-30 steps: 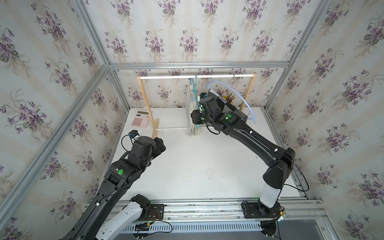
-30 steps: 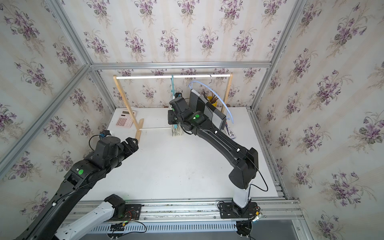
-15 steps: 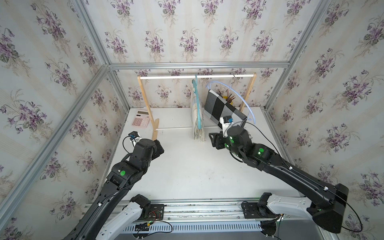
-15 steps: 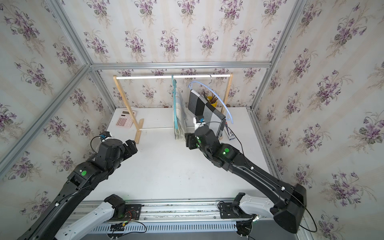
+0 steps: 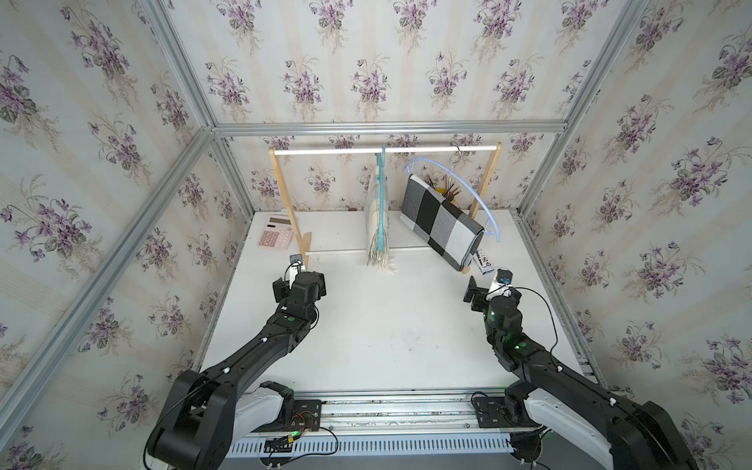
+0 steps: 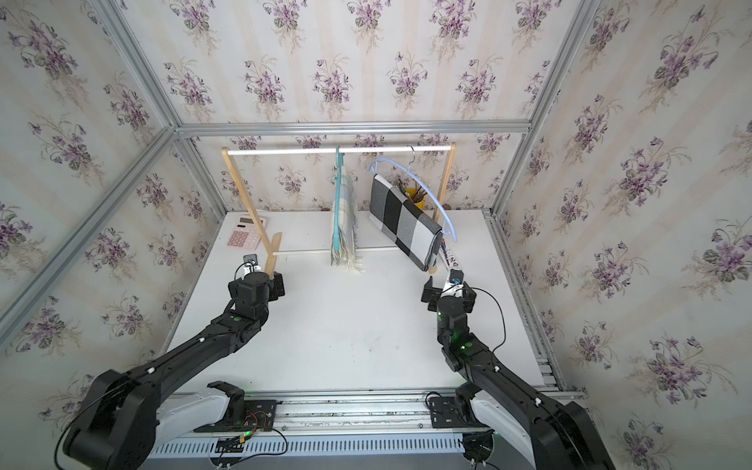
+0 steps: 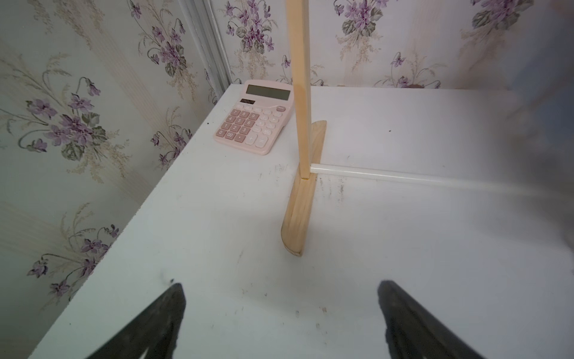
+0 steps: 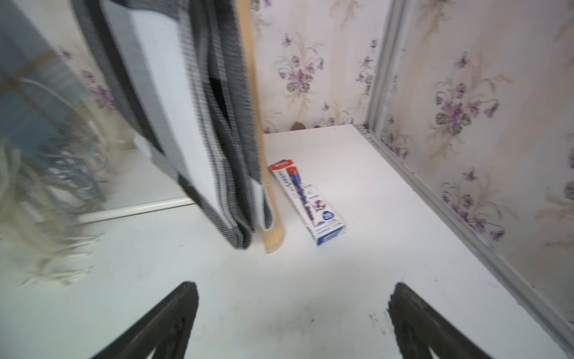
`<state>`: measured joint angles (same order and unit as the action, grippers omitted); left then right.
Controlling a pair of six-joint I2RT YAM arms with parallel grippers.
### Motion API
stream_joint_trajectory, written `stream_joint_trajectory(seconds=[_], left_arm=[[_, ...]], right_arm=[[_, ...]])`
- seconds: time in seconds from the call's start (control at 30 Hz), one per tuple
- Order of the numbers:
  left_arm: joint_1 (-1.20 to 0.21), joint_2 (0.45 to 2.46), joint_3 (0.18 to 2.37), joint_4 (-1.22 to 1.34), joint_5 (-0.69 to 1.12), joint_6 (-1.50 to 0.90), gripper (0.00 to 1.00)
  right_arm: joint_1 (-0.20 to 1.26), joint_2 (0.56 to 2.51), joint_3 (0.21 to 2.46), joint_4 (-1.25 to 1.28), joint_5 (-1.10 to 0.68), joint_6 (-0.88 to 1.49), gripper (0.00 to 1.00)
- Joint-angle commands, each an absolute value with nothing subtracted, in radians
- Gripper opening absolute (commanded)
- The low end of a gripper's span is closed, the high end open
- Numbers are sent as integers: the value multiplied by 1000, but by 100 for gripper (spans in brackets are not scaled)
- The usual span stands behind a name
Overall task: Hang the scarf on the hanger
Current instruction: Reset both arms
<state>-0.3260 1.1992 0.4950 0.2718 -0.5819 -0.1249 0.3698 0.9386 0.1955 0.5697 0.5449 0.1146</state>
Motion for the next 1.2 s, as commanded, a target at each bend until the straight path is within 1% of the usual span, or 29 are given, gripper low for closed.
stream_joint_trajectory(seconds=[0.0, 0.07, 0.1, 0.13, 0.2, 0.23, 0.27, 0.33, 0.37, 0.4, 0.43, 0.5, 0.53, 0.6, 0.67, 0.73, 0.8, 1.17], left_arm=[[-284, 1259, 492, 584, -509, 64, 100], [-254, 1297, 459, 685, -401, 183, 100], [-229, 1316, 452, 703, -349, 204, 100], [-198, 1339, 447, 718, -289, 207, 100], [-128, 1361, 492, 588, -234, 109, 100], [-90, 1379, 497, 584, -155, 89, 100], [-63, 1400, 479, 631, -97, 80, 100], [-47, 1464, 406, 808, -110, 51, 100], [-41, 1502, 351, 938, -128, 33, 100], [-39, 1545, 314, 1046, -148, 32, 100], [-38, 1563, 297, 1105, -163, 40, 100], [-36, 1522, 339, 941, -173, 12, 100], [-34, 1522, 374, 881, -190, 1, 100], [-35, 1537, 375, 914, -200, 4, 100], [-38, 1551, 359, 965, -202, 19, 100], [-38, 1540, 370, 924, -203, 9, 100], [-39, 1552, 368, 949, -186, 30, 100], [-38, 1552, 379, 928, -183, 30, 100]], right_arm=[[271, 996, 143, 884, 429, 12, 100], [213, 1054, 122, 961, 427, -8, 100], [198, 1092, 108, 1021, 427, -7, 100], [187, 1134, 93, 1102, 419, -16, 100], [172, 1243, 68, 1267, 397, -24, 100], [171, 1307, 61, 1363, 370, -43, 100], [170, 1365, 53, 1439, 361, -49, 100], [169, 1486, 32, 1607, 349, -46, 100], [169, 1574, 16, 1708, 331, -54, 100], [170, 1622, 13, 1808, 332, -70, 100], [173, 1592, 29, 1760, 322, -65, 100], [164, 1555, 88, 1585, 340, -37, 100], [163, 1571, 118, 1556, 372, -37, 100], [155, 1558, 159, 1452, 377, -15, 100], [125, 1552, 185, 1380, 338, 8, 100], [108, 1552, 198, 1364, 313, 23, 100], [97, 1547, 199, 1349, 297, 30, 100], [97, 1548, 197, 1358, 294, 28, 100]])
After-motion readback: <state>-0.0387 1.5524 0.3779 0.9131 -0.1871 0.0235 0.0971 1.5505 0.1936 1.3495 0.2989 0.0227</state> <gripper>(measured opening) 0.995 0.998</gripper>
